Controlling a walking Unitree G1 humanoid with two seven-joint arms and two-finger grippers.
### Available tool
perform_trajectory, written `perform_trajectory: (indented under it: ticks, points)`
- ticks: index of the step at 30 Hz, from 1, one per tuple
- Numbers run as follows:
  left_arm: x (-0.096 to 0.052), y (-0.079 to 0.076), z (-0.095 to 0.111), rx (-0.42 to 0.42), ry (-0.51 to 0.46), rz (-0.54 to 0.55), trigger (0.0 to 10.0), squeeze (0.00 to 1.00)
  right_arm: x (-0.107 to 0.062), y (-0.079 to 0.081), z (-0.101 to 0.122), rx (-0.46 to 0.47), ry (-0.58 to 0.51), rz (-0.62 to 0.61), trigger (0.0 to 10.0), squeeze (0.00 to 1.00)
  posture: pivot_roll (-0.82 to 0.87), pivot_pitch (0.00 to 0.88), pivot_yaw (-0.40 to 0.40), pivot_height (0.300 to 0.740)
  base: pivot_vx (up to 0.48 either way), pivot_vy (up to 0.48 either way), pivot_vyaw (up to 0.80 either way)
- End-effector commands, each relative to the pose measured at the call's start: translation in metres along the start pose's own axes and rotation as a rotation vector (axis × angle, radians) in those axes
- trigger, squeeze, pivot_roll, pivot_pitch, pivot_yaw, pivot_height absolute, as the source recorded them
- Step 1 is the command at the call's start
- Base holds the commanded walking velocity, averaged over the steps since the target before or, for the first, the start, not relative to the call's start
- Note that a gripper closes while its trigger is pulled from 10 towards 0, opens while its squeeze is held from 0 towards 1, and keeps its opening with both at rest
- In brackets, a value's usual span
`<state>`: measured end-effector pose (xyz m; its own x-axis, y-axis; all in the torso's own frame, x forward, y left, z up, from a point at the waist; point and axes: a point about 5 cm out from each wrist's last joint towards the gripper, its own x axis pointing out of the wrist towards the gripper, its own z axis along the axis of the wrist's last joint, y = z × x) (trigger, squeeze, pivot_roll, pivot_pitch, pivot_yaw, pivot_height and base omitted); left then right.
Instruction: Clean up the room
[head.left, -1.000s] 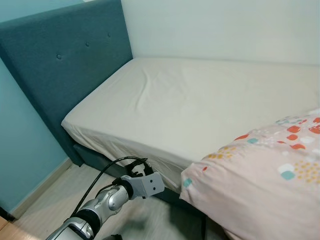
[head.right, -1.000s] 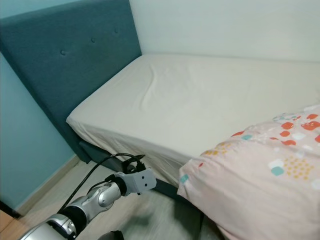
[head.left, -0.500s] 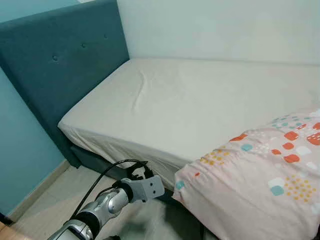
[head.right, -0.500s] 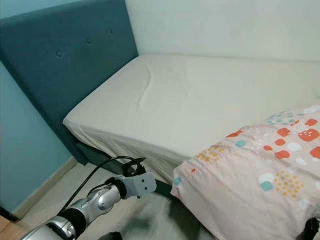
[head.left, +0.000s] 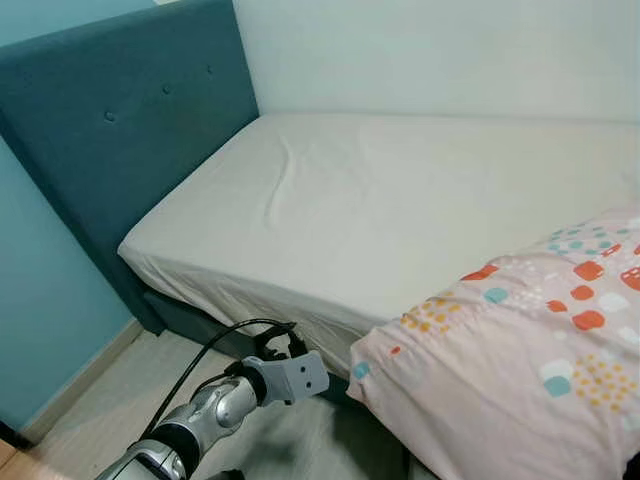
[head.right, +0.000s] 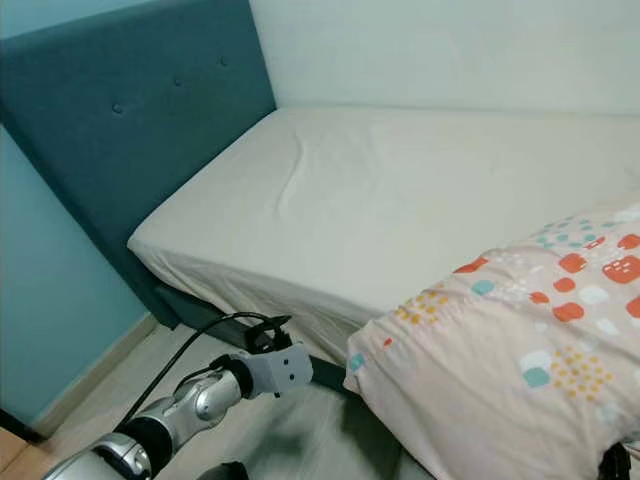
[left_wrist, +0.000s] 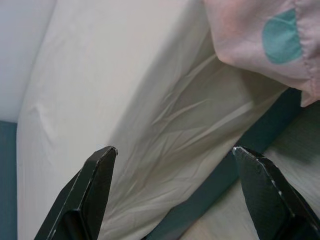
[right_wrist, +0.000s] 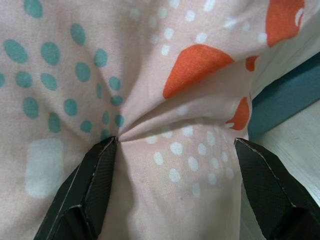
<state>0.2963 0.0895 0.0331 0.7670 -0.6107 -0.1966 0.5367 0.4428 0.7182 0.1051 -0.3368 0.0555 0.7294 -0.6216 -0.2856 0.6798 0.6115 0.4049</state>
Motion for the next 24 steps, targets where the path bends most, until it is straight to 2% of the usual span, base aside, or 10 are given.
perform_trajectory:
  ticks: [1,5,10,12,14,15,16,17,21,24]
  points:
    - [-0.005,-0.003,-0.006,0.004,0.023,-0.021,10.0,0.0,0.002,0.011,-0.011,-0.003,0.03,0.033,10.0,0.0,-0.12,0.057,0.153,0.422,0.0,0.0,0.0]
    - [-0.005,-0.003,-0.006,0.003,0.023,-0.019,10.0,0.0,0.015,0.027,-0.003,-0.001,-0.034,0.065,10.0,0.0,-0.1,0.057,0.153,0.422,0.0,0.0,0.0]
    - [-0.005,-0.002,-0.007,0.002,0.026,-0.016,10.0,0.0,0.03,0.037,0.013,-0.001,-0.113,0.098,10.0,0.0,-0.1,0.057,0.152,0.422,0.0,0.0,0.0]
    - [-0.006,-0.003,-0.007,0.0,0.027,-0.014,10.0,0.0,0.039,0.037,0.022,-0.053,-0.139,0.108,10.0,0.0,-0.1,0.06,0.149,0.422,0.0,0.0,0.0]
    - [-0.006,-0.003,-0.007,0.0,0.027,-0.013,10.0,0.0,0.042,0.036,0.025,-0.073,-0.143,0.11,10.0,0.0,-0.1,0.06,0.149,0.422,0.0,0.0,0.0]
    - [-0.006,-0.003,-0.007,-0.002,0.027,-0.013,10.0,0.0,0.045,0.035,0.026,-0.127,-0.14,0.106,10.0,0.0,-0.1,0.063,0.149,0.422,0.0,0.0,0.0]
    - [-0.006,-0.003,-0.007,-0.002,0.027,-0.013,10.0,0.0,0.045,0.035,0.026,-0.127,-0.14,0.106,10.0,0.0,-0.1,0.063,0.149,0.422,0.0,0.0,0.0]
    - [-0.005,-0.003,-0.006,-0.004,0.024,-0.013,10.0,0.0,0.05,0.033,0.033,-0.173,-0.153,0.101,10.0,0.0,-0.1,0.065,0.147,0.422,0.0,0.0,0.0]
    - [-0.005,-0.004,-0.006,-0.006,0.02,-0.012,10.0,0.0,0.059,0.031,0.044,-0.203,-0.184,0.086,10.0,0.0,-0.09,0.067,0.147,0.422,0.0,0.0,0.0]
    - [-0.006,-0.005,-0.006,-0.007,0.02,-0.013,10.0,0.0,0.065,0.032,0.049,-0.184,-0.193,0.086,10.0,0.0,-0.09,0.067,0.147,0.422,0.0,0.0,0.0]
